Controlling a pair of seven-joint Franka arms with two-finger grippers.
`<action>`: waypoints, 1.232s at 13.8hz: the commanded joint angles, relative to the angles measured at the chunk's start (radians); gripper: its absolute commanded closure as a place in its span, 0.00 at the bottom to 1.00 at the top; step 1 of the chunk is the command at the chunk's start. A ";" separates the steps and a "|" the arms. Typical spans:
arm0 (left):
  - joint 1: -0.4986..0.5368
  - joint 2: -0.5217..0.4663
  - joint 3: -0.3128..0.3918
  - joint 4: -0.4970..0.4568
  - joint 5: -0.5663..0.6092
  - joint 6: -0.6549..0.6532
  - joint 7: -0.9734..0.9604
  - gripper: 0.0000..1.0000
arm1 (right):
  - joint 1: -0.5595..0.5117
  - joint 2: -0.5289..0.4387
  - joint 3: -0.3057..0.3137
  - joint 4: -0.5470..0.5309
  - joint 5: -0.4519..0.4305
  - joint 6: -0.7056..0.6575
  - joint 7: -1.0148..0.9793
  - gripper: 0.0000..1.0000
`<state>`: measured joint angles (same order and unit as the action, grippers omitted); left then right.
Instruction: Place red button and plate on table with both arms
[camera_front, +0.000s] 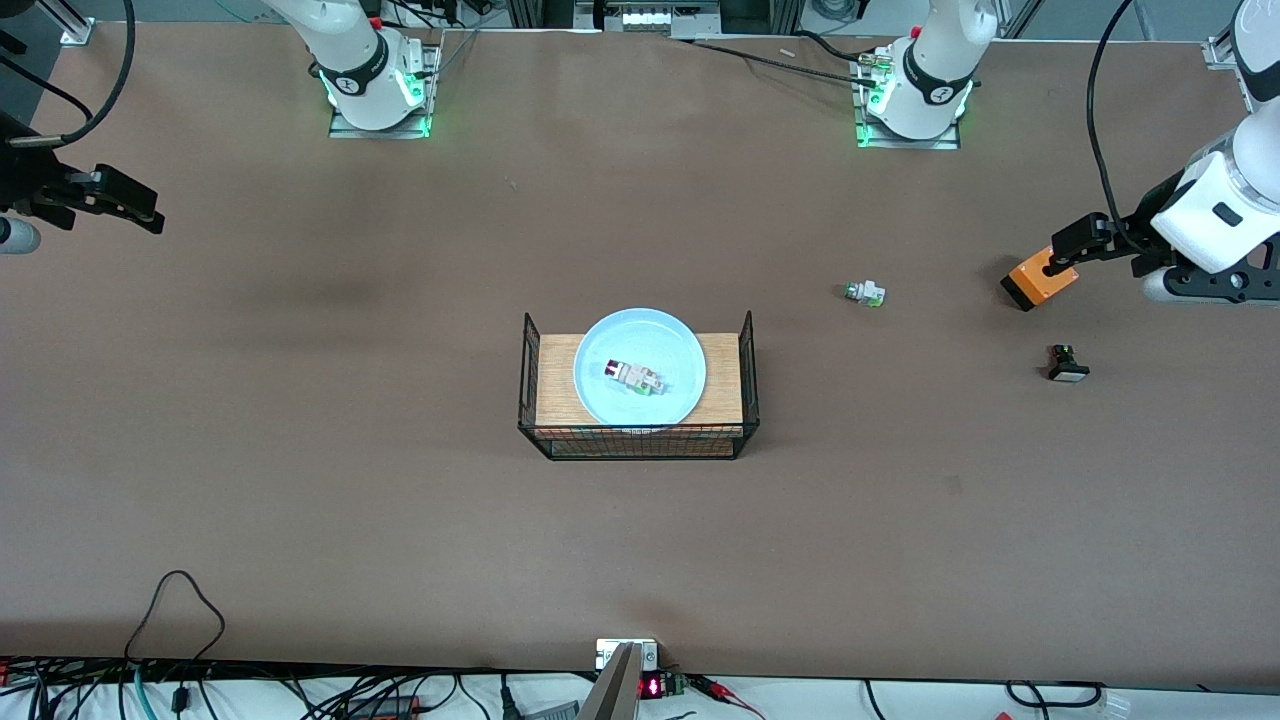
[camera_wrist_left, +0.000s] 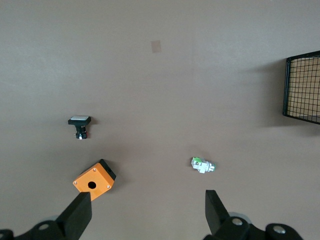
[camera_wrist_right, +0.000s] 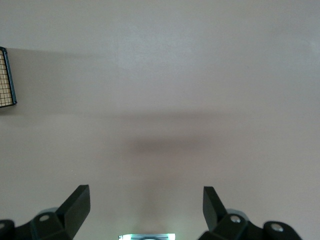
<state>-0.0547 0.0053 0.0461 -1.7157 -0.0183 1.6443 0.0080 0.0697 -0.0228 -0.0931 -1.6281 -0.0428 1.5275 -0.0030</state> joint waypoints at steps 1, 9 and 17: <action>-0.001 0.024 0.008 0.041 -0.015 -0.024 0.021 0.00 | -0.004 -0.003 0.000 0.010 0.007 -0.003 -0.011 0.00; -0.002 0.042 -0.002 0.050 -0.041 -0.108 0.018 0.00 | -0.004 -0.003 0.000 0.010 0.007 -0.003 -0.009 0.00; -0.252 0.257 -0.086 0.319 -0.180 -0.166 -0.135 0.00 | -0.002 -0.003 0.001 0.010 0.009 -0.003 -0.009 0.00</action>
<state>-0.2448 0.1515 -0.0453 -1.5144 -0.1744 1.5119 -0.0612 0.0696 -0.0228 -0.0934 -1.6277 -0.0428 1.5276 -0.0030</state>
